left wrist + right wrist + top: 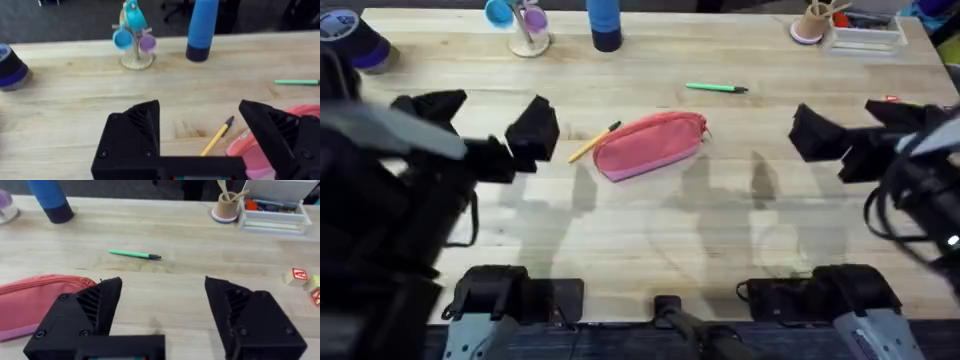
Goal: Unzip the bag, pick up the pens from the table one at a time and place them inside, then zip the bag closed.
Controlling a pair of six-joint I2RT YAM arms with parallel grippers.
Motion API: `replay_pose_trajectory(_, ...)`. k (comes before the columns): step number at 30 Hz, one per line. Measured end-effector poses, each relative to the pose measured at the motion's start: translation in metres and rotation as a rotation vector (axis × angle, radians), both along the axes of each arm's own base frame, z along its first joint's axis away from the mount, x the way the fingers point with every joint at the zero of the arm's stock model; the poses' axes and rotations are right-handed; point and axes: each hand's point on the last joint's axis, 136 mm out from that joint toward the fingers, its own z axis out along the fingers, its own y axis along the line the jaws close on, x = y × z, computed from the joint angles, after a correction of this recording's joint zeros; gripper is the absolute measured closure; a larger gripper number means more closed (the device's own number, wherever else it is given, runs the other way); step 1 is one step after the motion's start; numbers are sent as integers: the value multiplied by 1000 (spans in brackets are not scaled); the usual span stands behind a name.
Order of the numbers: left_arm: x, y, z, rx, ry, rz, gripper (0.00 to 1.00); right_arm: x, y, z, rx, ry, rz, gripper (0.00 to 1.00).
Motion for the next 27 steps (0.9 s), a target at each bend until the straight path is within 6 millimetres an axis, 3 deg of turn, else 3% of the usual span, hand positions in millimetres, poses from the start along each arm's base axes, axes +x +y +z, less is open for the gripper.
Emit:
replay_pose_trajectory(4,7,-2,11,-4,93,-14,8,10,0,8,0,77,1,5)
replay_pose_trajectory(14,21,-12,15,-32,371,-68,7,45,9,22,21,193,48,6)
replay_pose_trajectory(27,29,-17,17,-50,519,-90,7,61,13,9,31,304,65,6)
